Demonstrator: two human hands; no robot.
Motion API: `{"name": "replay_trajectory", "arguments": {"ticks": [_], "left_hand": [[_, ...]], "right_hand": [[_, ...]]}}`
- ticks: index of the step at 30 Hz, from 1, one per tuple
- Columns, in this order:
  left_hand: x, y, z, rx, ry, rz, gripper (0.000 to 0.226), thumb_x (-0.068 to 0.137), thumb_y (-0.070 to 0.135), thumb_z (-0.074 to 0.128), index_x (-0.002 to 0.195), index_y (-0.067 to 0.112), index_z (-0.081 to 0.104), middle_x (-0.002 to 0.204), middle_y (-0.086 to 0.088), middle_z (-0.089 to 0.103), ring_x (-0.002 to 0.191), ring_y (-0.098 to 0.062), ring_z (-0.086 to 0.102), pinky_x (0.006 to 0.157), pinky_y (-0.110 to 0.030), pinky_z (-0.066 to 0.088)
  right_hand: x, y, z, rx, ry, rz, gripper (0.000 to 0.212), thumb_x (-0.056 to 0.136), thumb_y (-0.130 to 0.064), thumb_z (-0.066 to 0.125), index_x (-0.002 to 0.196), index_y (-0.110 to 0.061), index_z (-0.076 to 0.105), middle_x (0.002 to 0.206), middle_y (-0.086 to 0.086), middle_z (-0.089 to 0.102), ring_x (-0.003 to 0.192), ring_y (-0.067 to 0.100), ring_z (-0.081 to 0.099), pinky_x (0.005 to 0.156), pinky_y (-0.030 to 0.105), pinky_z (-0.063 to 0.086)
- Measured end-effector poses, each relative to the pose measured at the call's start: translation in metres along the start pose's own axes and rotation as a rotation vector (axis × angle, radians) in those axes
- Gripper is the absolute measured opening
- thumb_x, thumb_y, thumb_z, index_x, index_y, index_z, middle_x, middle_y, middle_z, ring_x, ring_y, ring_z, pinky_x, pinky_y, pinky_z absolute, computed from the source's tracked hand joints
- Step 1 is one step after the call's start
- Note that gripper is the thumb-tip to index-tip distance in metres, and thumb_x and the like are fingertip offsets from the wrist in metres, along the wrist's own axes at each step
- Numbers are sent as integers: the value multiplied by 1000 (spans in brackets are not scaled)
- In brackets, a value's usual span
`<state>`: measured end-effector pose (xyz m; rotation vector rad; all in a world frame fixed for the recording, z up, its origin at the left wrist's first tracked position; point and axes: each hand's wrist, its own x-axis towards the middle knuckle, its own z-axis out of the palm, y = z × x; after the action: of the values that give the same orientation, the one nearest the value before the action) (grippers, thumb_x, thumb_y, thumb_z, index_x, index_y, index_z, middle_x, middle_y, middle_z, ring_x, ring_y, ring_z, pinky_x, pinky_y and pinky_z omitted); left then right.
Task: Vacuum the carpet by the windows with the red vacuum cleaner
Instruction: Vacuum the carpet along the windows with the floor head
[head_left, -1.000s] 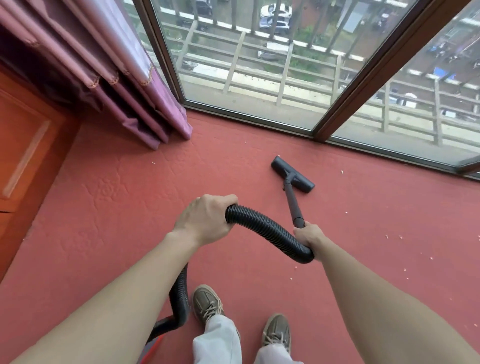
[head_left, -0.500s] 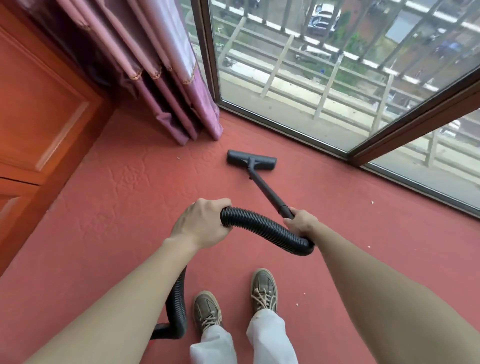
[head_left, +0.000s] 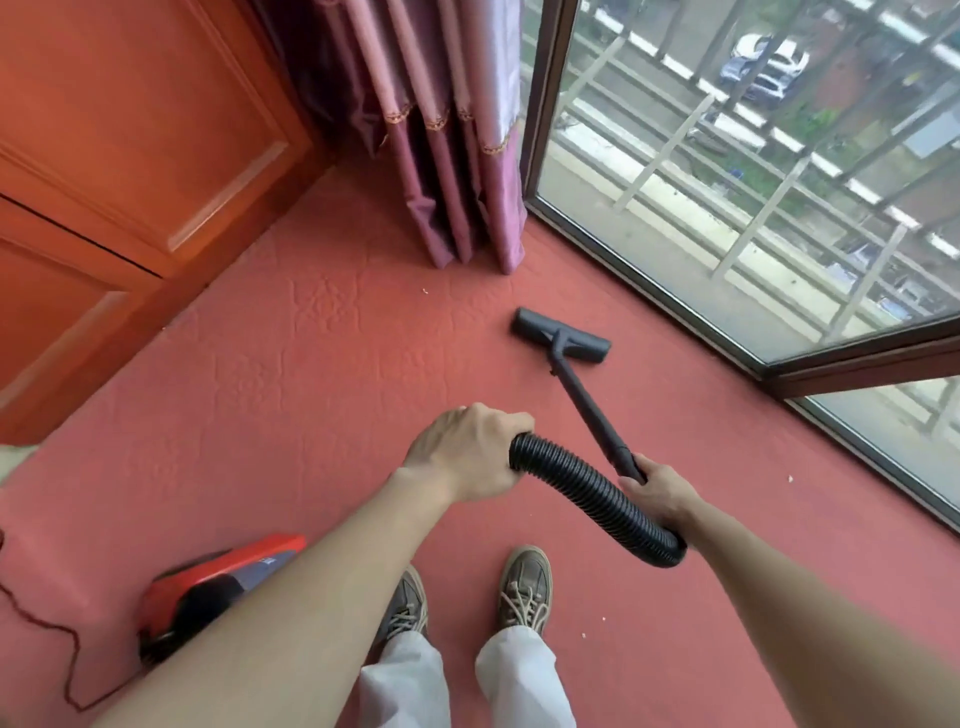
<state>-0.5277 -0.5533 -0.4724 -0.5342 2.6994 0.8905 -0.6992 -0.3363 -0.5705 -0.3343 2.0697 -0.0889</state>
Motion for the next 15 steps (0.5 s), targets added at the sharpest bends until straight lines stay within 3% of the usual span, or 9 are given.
{"name": "replay_trajectory", "arguments": {"ticks": [6, 15], "left_hand": [[-42, -70, -29, -111, 78, -206, 15, 75, 25, 62, 74, 25, 48, 62, 3, 56, 63, -30, 57, 54, -28, 38], [-93, -160, -81, -183, 397, -275, 18, 74, 24, 65, 74, 20, 47, 54, 3, 53, 53, -26, 54, 48, -35, 47]], "right_hand": [[4, -107, 49, -197, -189, -173, 49, 93, -36, 52, 142, -36, 44, 120, 7, 66, 109, 27, 62, 89, 27, 45], [49, -250, 61, -86, -23, -133, 41, 90, -28, 59, 130, -17, 60, 114, 12, 68, 105, 27, 65, 84, 28, 47]]}}
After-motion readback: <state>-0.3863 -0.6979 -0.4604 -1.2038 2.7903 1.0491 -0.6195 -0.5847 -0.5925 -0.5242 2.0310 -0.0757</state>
